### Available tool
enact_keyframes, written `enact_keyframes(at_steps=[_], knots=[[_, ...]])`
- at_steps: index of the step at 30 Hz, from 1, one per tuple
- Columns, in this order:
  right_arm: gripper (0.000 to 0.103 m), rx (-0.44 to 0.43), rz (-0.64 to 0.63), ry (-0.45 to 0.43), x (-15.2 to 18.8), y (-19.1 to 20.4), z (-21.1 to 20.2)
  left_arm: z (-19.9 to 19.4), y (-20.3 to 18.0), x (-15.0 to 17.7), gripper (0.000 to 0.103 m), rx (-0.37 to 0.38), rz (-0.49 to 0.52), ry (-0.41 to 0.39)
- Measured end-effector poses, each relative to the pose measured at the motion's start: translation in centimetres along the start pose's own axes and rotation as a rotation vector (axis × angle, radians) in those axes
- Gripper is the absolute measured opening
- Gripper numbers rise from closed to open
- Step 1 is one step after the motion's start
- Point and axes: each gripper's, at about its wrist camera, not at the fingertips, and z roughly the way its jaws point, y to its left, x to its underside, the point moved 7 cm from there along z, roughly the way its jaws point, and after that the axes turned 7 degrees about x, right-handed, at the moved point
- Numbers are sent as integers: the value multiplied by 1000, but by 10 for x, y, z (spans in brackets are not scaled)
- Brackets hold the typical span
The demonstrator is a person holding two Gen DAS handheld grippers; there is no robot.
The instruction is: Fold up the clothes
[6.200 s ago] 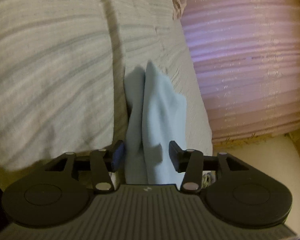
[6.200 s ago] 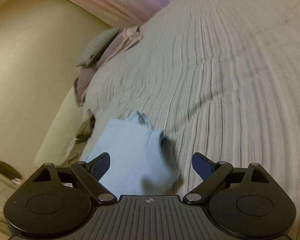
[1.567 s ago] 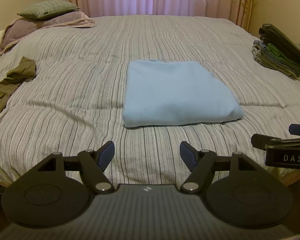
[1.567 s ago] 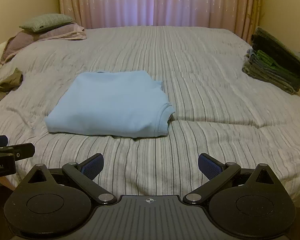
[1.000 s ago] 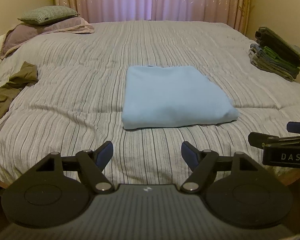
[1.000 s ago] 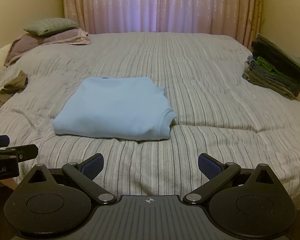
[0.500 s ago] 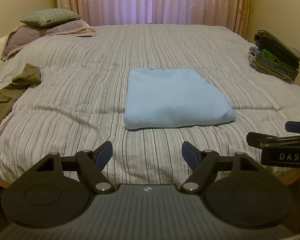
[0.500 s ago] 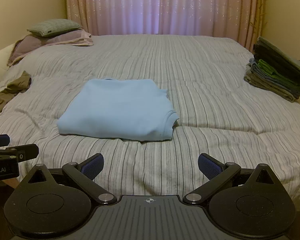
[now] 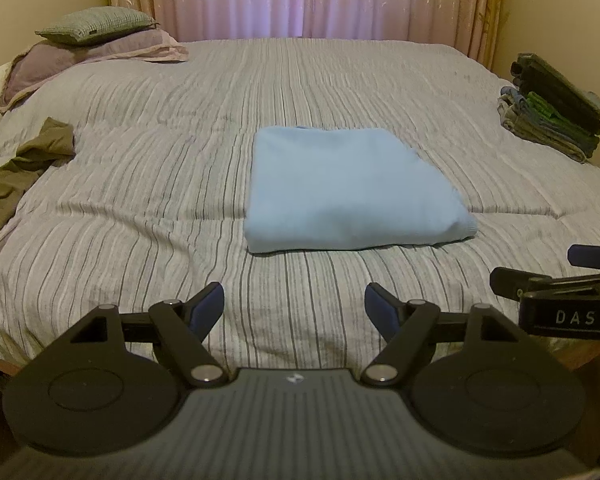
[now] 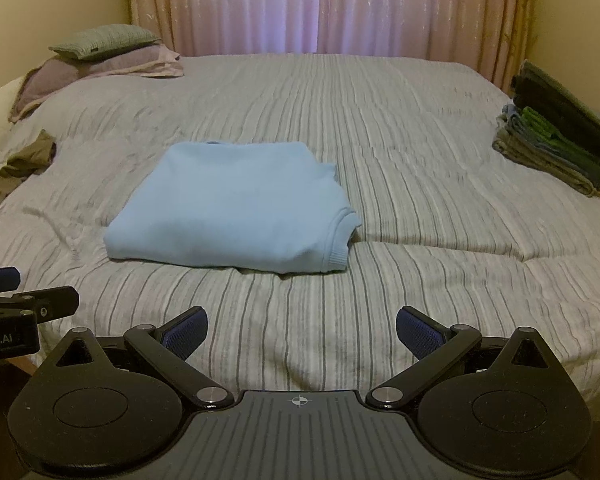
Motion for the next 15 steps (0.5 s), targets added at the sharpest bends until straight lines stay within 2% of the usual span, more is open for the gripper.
enact_keyframes(at_steps=[11, 15], knots=[[103, 14, 0, 41, -1, -1, 25, 26, 6, -1, 75, 8, -9, 44], [103, -81, 65, -31, -11, -17, 31, 37, 13, -9, 75, 49, -25, 41]])
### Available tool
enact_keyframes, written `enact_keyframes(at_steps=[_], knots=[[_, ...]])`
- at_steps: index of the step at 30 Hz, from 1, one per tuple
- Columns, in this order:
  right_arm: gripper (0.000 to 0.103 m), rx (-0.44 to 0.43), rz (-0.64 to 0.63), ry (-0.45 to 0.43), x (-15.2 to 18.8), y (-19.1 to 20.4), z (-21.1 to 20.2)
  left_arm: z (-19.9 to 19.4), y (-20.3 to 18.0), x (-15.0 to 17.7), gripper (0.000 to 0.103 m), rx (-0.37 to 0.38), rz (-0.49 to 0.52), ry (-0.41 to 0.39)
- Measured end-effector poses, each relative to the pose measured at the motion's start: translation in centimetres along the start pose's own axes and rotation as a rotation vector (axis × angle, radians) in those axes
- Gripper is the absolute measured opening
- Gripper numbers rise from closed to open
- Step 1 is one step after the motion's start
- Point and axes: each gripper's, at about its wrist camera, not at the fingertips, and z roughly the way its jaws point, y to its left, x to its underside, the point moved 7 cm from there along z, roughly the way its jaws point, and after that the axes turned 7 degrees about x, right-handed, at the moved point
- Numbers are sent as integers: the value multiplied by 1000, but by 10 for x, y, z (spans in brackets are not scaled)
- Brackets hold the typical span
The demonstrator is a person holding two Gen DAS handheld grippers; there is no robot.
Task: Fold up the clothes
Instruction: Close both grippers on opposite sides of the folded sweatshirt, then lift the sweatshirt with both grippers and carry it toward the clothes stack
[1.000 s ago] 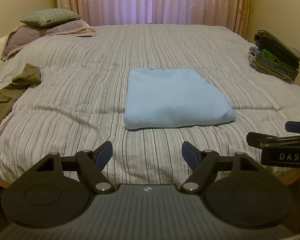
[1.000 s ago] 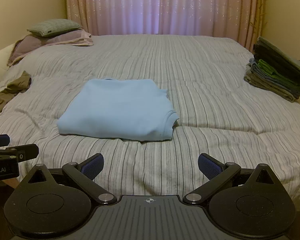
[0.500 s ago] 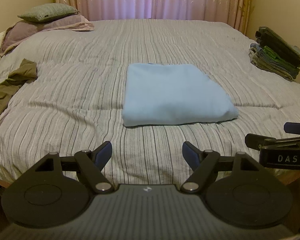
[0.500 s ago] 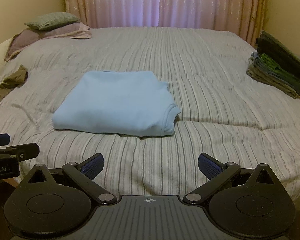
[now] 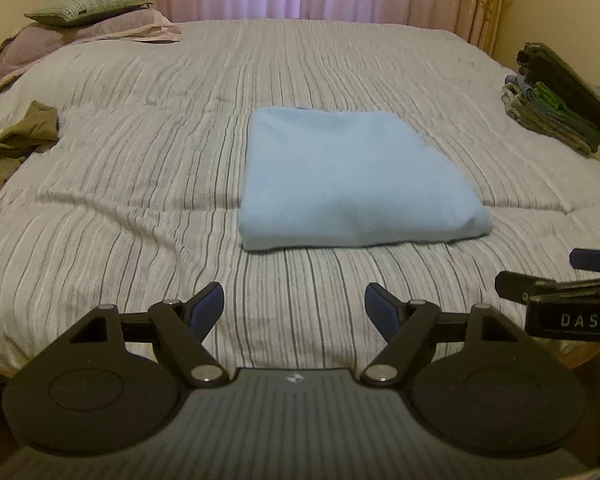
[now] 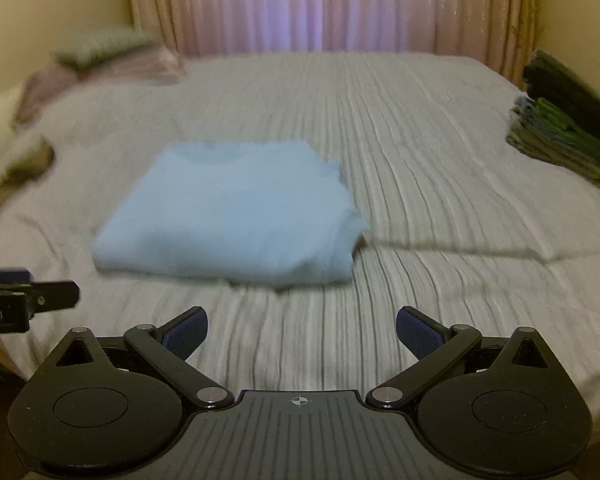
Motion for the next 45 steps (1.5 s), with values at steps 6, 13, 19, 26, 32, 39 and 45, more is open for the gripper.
enact_keyframes(at_steps=[6, 13, 19, 26, 32, 39, 45], knots=[[103, -140, 199, -67, -27, -56, 23, 16, 40, -30, 74, 160, -131, -56], [103, -367, 368, 29, -48, -99, 83, 71, 95, -65, 72, 350, -355, -44], [102, -482, 443, 116, -67, -114, 139, 130, 126, -81, 67, 432, -451, -12], [102, -680, 482, 214, -95, -116, 200, 182, 143, -94, 62, 558, -508, 13], [78, -841, 399, 354, -108, -93, 237, 226, 142, -106, 57, 688, -544, 88], [21, -790, 478, 444, -103, -90, 235, 251, 139, -116, 29, 721, -599, 166], [19, -727, 516, 385, -145, -103, 166, 221, 125, -141, 16, 694, -597, 172]])
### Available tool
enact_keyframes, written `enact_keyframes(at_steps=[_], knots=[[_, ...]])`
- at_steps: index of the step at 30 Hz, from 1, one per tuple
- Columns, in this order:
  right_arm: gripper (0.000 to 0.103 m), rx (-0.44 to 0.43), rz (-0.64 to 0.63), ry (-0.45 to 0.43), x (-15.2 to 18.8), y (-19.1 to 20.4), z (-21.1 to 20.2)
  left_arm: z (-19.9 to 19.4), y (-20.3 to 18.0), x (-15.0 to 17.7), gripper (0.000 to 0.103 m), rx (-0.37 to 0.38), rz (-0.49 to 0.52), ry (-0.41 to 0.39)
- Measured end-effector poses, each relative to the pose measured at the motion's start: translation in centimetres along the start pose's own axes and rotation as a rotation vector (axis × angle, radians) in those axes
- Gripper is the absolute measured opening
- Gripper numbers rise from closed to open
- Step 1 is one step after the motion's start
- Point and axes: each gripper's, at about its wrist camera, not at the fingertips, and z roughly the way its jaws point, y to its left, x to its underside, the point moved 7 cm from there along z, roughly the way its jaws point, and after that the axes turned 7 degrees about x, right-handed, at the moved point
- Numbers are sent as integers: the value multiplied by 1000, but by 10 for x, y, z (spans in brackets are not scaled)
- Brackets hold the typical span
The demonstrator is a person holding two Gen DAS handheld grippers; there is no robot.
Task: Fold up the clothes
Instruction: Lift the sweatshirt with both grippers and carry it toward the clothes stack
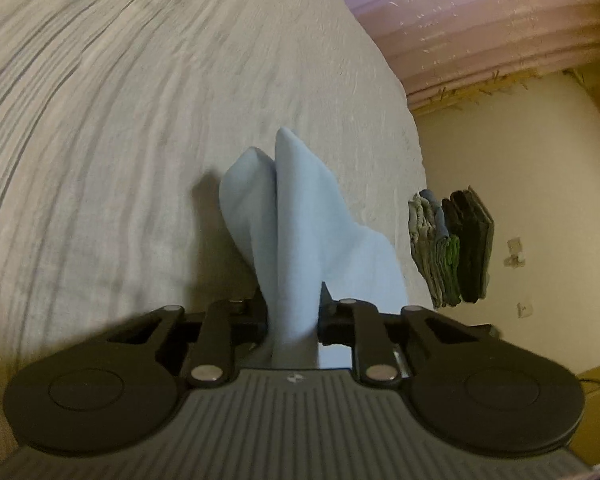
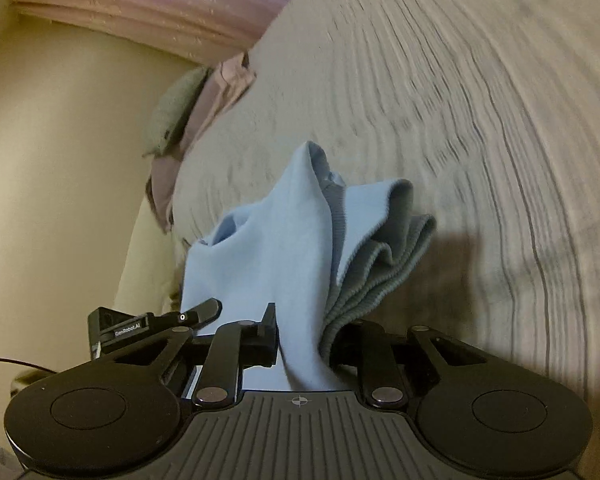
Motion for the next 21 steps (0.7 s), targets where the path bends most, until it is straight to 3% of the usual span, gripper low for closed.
enact_keyframes(at_steps=[5, 11, 16, 21], knots=[[19, 24, 59, -109, -7, 57, -99, -11, -88, -17, 16, 10, 42, 38], [19, 104, 105, -333, -9, 95, -243, 6, -227, -38, 16, 117, 135, 167], [19, 188, 143, -524, -11, 76, -348, 72, -321, -36, 16, 247, 249, 298], [19, 229, 157, -626, -55, 32, -431, 166, -405, -21, 16, 328, 343, 388]])
